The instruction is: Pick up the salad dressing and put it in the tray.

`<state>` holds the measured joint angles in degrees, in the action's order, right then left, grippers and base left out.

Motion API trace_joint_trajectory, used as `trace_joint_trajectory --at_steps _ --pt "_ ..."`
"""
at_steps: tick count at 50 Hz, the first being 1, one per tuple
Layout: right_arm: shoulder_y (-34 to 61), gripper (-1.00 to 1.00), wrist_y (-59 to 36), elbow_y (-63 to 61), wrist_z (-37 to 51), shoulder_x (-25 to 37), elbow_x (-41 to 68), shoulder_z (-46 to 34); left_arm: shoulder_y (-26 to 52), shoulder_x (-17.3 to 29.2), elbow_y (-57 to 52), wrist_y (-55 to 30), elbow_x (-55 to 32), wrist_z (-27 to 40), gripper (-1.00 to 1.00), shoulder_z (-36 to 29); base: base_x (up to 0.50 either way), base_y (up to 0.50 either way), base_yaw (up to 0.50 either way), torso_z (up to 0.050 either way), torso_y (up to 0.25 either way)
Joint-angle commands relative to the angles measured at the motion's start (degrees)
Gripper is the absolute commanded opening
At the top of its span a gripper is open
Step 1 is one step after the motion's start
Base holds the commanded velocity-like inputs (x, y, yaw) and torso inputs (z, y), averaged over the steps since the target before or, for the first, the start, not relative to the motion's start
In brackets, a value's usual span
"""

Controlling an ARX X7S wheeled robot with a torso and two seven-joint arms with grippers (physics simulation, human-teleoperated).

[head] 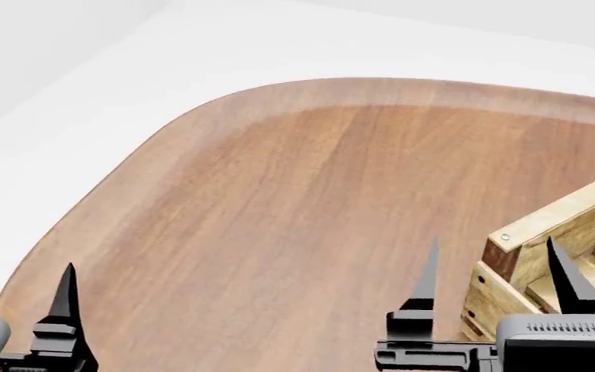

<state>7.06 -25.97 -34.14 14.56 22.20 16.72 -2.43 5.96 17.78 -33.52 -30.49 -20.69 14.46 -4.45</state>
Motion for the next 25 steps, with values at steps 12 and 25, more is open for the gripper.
trace_joint_trajectory --at_steps 12,25 --pt "0.85 1.00 -9.42 0.70 -25.96 23.13 8.24 -5.14 -0.94 0.45 -0.01 -0.19 -1.10 -0.21 1.00 -0.85 0.00 0.00 0.00 0.000 0.000" --pt "3.03 1.00 -10.24 4.84 -32.84 31.46 4.70 -8.62 -0.92 0.72 0.33 0.17 -1.07 -0.02 1.00 -1.15 0.00 0.00 0.00 0.000 0.000"
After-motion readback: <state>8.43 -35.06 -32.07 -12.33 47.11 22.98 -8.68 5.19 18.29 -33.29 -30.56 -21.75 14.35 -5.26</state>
